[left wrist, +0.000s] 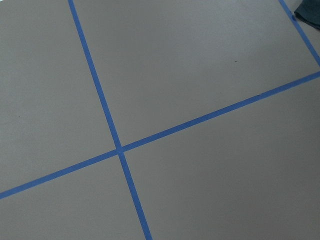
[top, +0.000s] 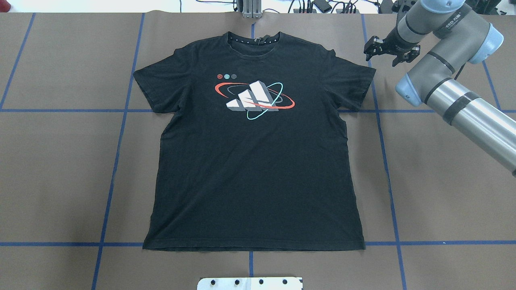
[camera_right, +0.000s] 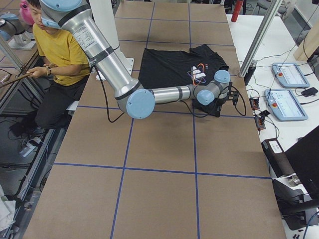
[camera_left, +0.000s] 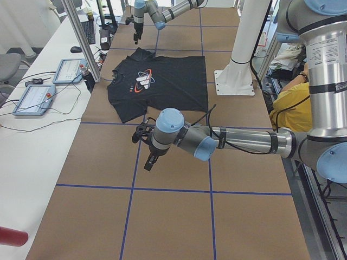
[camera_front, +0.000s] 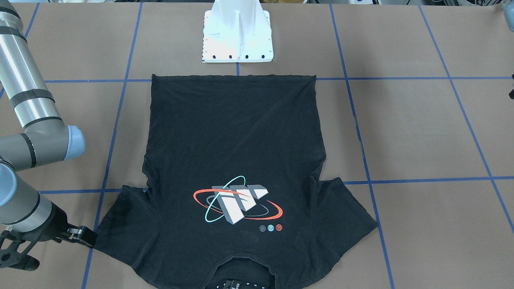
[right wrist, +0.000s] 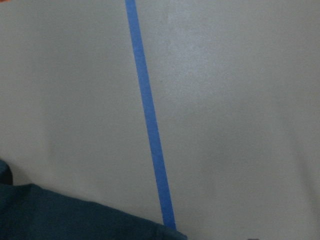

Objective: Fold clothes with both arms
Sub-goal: 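Move the right gripper toward the shirt's sleeve nearest it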

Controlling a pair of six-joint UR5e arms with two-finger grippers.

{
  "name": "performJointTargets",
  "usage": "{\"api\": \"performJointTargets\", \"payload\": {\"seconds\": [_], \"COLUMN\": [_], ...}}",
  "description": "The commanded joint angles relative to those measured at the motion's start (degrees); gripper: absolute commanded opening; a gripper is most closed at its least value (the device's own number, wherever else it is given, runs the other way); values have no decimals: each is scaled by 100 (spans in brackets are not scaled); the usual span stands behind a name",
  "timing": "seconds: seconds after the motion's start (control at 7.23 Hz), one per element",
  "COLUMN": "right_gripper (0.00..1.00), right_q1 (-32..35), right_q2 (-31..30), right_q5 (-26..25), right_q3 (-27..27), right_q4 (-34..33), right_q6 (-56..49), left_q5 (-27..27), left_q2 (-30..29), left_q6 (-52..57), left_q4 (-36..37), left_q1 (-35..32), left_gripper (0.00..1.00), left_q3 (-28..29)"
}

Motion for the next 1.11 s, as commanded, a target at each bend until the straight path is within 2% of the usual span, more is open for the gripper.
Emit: {"api": "performJointTargets", "payload": {"seconds": [0.0, 0.14, 0.41, 0.69, 0.83, 0.97], "right_gripper": [89, 86, 71, 67, 54, 30], "right_q1": [-100, -100, -126, -171, -171, -171], "right_q2": [81, 81, 99, 81, 81, 81], "right_q5": [-140, -141, -150, -150, -150, -150], "right_q3": [-439, -475, -476, -476, -476, -467], "right_q4": [499, 537, 538, 538, 538, 546], "right_q6": [5, 22, 84, 84, 84, 84], "left_q5": [0, 0, 0, 0, 0, 0], "left_q2": [0, 0, 0, 0, 0, 0], "left_q6": [0, 0, 0, 0, -9, -9], "left_q4": [-3, -3, -3, -3, -3, -3], "left_q1": [0, 0, 0, 0, 0, 0], "left_gripper": [100, 100, 100, 100, 100, 100], "left_q3": [-11, -11, -38, -38, -29, -29]}}
